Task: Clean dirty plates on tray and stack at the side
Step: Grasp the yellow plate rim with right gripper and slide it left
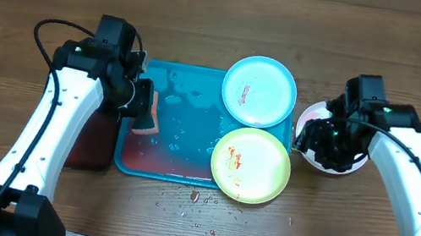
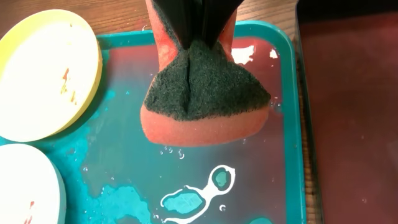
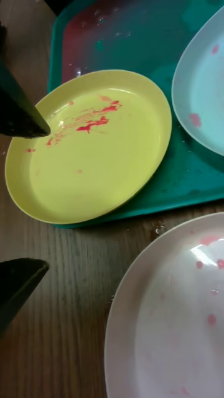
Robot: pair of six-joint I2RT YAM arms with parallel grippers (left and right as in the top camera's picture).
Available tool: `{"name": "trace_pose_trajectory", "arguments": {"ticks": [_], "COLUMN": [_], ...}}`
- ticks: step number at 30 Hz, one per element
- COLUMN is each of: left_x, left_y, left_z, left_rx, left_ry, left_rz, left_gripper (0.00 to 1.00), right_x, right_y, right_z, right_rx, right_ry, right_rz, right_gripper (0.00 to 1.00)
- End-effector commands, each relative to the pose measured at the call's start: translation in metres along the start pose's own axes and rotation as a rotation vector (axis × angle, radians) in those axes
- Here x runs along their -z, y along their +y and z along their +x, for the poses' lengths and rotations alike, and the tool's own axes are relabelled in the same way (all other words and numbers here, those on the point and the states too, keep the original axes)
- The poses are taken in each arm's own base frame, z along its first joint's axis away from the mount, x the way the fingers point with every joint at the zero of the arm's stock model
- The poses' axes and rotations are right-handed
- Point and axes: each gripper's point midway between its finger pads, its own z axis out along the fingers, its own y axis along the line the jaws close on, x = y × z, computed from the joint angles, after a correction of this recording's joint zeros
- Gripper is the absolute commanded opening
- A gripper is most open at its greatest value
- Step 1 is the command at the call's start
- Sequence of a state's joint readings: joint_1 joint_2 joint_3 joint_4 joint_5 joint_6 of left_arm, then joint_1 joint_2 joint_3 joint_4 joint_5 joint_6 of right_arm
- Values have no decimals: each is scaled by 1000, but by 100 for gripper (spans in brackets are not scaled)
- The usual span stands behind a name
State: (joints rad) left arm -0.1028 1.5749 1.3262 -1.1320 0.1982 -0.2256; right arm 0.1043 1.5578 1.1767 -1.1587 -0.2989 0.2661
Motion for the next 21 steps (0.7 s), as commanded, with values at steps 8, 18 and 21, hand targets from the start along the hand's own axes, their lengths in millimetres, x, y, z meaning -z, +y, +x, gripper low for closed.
{"name": "trace_pose_trajectory", "arguments": {"ticks": [8,18,21], "left_x": [0,0,0], "left_y": [0,0,0], "left_z": [-2,-2,-2], "left_rx": [-7,-7,-7], "left_ry": [-6,-5,-5], "left_rz": [5,5,5], "left_gripper": [4,4,4], "right_x": [-33,-67,-72], "right_y": [-19,-30,-33], "right_z": [17,26,28], "right_rx": [20,25,25], "right_ry": [23,15,13], "right_rz": [61,35,32], "right_gripper": [55,47,41]}}
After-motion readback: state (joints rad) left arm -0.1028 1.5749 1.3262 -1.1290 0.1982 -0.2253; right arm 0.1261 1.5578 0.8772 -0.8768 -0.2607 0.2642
